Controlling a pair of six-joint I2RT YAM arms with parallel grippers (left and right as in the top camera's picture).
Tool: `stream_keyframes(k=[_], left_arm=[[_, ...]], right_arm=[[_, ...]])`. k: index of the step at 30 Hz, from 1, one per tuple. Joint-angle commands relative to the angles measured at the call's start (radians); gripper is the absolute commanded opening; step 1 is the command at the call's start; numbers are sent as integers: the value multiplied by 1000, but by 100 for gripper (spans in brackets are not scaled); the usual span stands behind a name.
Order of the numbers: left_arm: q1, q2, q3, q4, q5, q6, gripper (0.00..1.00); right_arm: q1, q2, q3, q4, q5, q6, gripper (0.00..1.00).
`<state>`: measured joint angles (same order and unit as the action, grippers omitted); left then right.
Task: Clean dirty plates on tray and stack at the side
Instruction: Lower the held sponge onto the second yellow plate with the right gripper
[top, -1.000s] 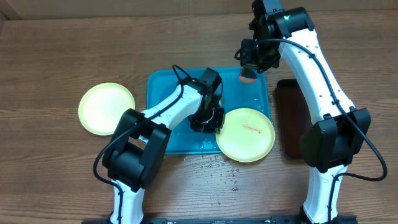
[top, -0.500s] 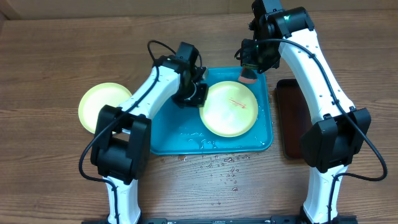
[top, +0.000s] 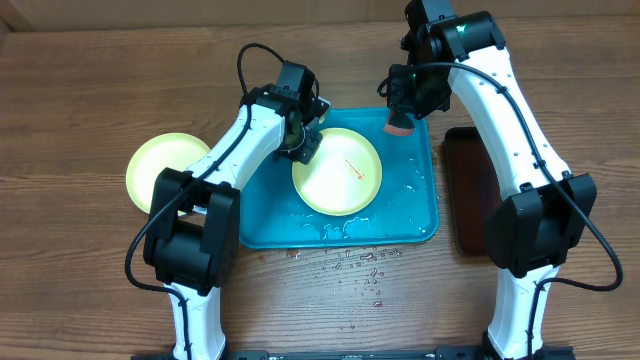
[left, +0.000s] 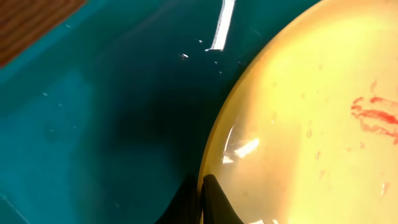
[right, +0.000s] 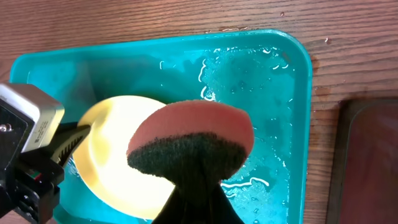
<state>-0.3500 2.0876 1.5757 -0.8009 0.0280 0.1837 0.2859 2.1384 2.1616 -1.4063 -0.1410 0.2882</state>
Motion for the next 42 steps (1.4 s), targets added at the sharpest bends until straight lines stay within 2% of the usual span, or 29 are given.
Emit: stream_keyframes(k=[1, 6, 8, 11, 13, 14, 18, 22, 31, 35, 37, 42], left_arm=[[1, 13, 14, 4, -108, 56, 4], [10, 13, 14, 6, -169, 55, 4], [13, 13, 14, 3, -168, 12, 4], [14, 12, 14, -14, -166, -84, 15], [16, 12, 14, -44, -158, -161, 29], [17, 12, 14, -63, -141, -186, 34], [32, 12, 14, -158, 10, -288, 34], [51, 12, 14, -190, 98, -349, 40], [73, 12, 14, -249, 130, -429, 41], [73, 12, 6, -263, 121, -470, 35], [72, 12, -13, -261, 119, -480, 28], [71, 12, -77, -232, 119, -494, 27]], right_arm=[[1, -2, 10, 2, 6, 4, 4], [1, -2, 10, 2, 6, 4, 4], [1, -2, 10, 2, 6, 4, 4], [1, -2, 10, 1, 6, 4, 4], [1, -2, 10, 0, 6, 4, 4], [1, -2, 10, 1, 6, 4, 4], [1, -2, 10, 1, 6, 4, 4], [1, -2, 10, 2, 6, 4, 4], [1, -2, 10, 2, 6, 5, 4], [1, -2, 10, 5, 6, 5, 4], [1, -2, 10, 5, 6, 5, 4], [1, -2, 10, 6, 6, 4, 4]])
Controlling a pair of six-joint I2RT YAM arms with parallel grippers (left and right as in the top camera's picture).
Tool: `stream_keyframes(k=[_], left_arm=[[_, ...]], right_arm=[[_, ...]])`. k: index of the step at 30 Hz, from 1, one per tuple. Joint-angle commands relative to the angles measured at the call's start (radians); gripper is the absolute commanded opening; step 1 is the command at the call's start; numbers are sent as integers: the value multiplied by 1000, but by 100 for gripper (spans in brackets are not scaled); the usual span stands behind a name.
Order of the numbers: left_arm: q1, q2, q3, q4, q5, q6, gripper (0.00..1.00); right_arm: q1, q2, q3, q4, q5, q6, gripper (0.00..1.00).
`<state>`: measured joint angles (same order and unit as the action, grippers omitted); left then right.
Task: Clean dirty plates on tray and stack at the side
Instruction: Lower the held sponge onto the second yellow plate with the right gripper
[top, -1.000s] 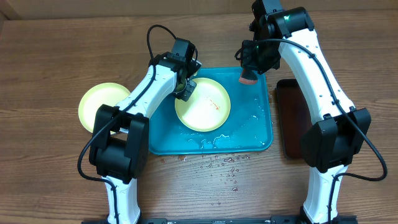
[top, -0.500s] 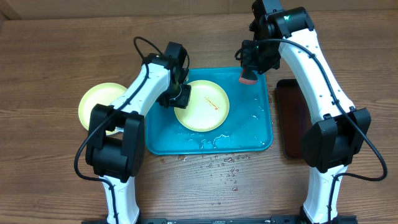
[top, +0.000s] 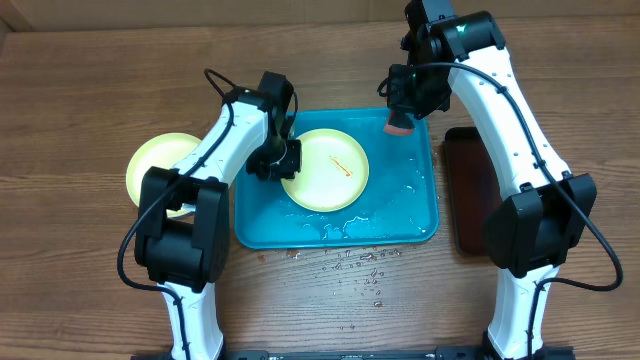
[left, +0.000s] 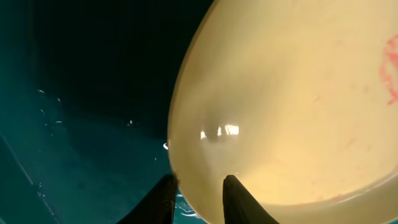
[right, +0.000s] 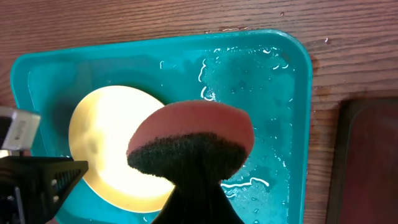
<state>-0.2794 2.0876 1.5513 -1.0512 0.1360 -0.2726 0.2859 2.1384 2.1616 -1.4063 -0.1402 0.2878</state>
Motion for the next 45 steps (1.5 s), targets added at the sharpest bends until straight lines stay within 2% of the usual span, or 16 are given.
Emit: stream_keyframes(k=[1, 5, 10, 18, 31, 40, 45], left_arm=[[0, 12, -68, 33, 11, -46, 27], [0, 12, -110, 74, 11, -65, 22], [0, 12, -116, 135, -22, -64, 4], [2, 12, -116, 204, -80, -19, 4], [29, 12, -116, 203, -72, -19, 4], [39, 12, -116, 203, -56, -12, 4], [39, 12, -116, 199, -21, 18, 4]], right_arm=[[1, -2, 10, 8, 5, 5, 4], [1, -2, 10, 10, 4, 5, 4], [9, -2, -14, 13, -29, 4, 4], [73, -2, -153, 114, -56, 5, 4], [154, 0, -460, 360, -71, 172, 4], [159, 35, -539, 449, -76, 269, 4], [184, 102, -539, 479, -151, 290, 4]])
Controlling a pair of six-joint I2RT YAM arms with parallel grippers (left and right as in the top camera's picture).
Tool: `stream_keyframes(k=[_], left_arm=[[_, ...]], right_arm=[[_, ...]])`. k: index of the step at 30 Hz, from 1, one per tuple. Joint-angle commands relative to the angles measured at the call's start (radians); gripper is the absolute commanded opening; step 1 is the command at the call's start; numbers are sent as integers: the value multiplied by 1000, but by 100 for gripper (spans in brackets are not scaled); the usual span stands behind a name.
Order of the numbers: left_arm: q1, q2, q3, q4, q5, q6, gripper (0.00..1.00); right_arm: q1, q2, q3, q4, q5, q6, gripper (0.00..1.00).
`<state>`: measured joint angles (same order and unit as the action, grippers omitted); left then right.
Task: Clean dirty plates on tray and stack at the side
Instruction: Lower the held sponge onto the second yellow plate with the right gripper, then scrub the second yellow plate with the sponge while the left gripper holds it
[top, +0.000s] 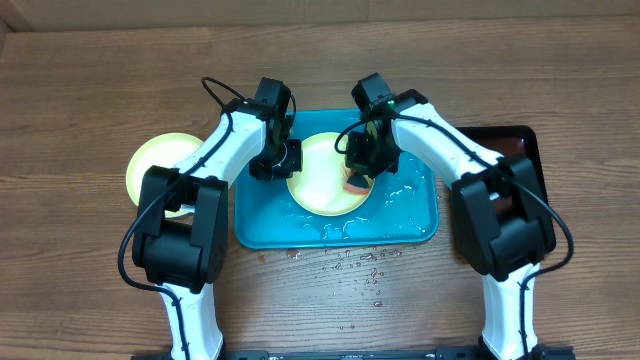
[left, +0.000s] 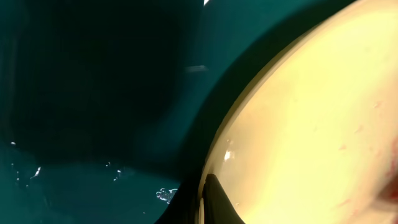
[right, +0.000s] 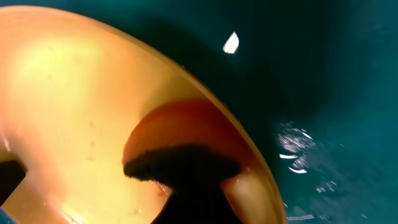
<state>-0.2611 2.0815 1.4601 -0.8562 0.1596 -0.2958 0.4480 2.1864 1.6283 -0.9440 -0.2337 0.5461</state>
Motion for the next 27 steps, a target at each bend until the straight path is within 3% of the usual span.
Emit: stream_keyframes(k=[1, 9, 17, 27], left_arm=[[21, 18, -25, 4, -26, 53, 4], [21, 18, -25, 4, 112, 117, 4], [26, 18, -25, 4, 115, 116, 4], [77, 18, -25, -5, 122, 113, 4]], right_arm=[[29, 68, -6, 32, -83, 34, 4], [106, 101, -6, 177, -213, 21, 4], [129, 100, -2, 140, -209, 1, 4], [46, 45, 49, -97, 121, 35, 4]])
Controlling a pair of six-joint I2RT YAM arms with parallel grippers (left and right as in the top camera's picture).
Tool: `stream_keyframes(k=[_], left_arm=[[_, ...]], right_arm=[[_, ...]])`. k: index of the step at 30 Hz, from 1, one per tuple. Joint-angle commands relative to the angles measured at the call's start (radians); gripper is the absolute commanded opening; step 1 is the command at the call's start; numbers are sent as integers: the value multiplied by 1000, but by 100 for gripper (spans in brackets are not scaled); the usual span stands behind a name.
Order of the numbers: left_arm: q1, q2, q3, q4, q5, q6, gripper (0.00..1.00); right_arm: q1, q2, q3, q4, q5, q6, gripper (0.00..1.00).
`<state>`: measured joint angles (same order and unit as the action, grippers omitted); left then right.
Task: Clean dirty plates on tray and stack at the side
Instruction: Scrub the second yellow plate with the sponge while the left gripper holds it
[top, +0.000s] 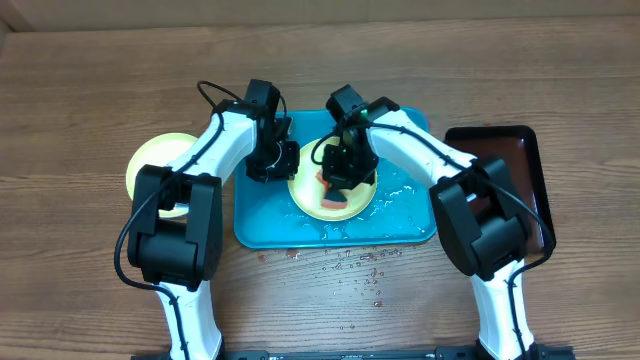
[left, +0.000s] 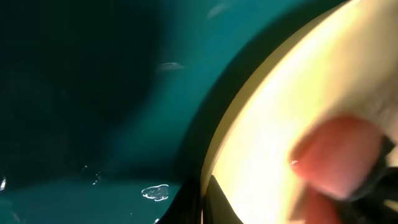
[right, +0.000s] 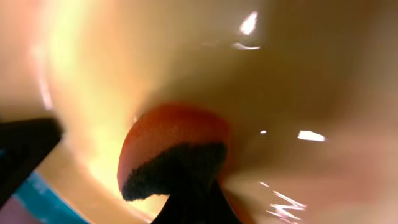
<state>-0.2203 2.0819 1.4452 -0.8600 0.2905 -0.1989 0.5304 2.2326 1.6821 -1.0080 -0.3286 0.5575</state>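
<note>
A yellow plate (top: 308, 190) lies in the teal tray (top: 260, 225). My left gripper (top: 283, 163) is shut on the plate's left rim; in the left wrist view its fingertips (left: 202, 205) pinch the rim (left: 214, 149). My right gripper (top: 340, 175) is shut on a pink sponge with a dark scrub side (top: 333, 196), pressed onto the plate's inner face. The right wrist view shows the sponge (right: 171, 146) against the wet yellow plate (right: 298, 74). The sponge (left: 339, 158) also appears blurred in the left wrist view.
A second yellow plate (top: 150, 165) lies on the wooden table left of the tray. A dark brown tray (top: 510, 170) sits at the right. Water drops (top: 365, 265) spot the table in front of the teal tray, and water pools in the tray's right side (top: 410, 190).
My right gripper has moved the sponge from the plate's right part toward its left and front part. The left gripper still pinches the left rim.
At first my left gripper was shut on the plate's rim while the right held the sponge above the tray's back right corner. Then the plate sat further left with the left jaws apart around its rim. Later the rim was pinched again and the sponge was on the plate.
</note>
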Motion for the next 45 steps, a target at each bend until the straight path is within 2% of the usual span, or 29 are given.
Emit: stream_keyframes(k=[1, 8, 16, 20, 25, 31, 35, 38, 41, 45], left_arm=[[40, 18, -10, -1, -8, 16, 4], [51, 18, -10, -7, -8, 20, 4], [51, 18, -10, -8, 26, 21, 4], [51, 18, -10, -15, 26, 21, 4], [51, 18, -10, -17, 63, 36, 4], [51, 18, -10, -18, 86, 35, 4], [51, 18, -10, -14, 103, 36, 4], [51, 18, -10, -13, 103, 36, 4], [51, 18, -10, -14, 103, 35, 4], [51, 18, -10, -14, 103, 35, 4]], right_arm=[[-41, -1, -5, -34, 227, 23, 4], [-48, -2, 13, -26, 336, -4, 4], [-37, -2, 23, -14, 523, -241, 4], [-5, -2, 19, -8, 491, -335, 4], [66, -2, 19, -9, 356, -479, 4], [137, -13, 19, -54, 274, -512, 4], [137, -47, 19, -78, 134, -567, 4], [135, -63, 20, -40, 58, -560, 4], [134, -63, 20, 5, 51, -494, 4], [111, -63, 20, 71, 77, -307, 4]])
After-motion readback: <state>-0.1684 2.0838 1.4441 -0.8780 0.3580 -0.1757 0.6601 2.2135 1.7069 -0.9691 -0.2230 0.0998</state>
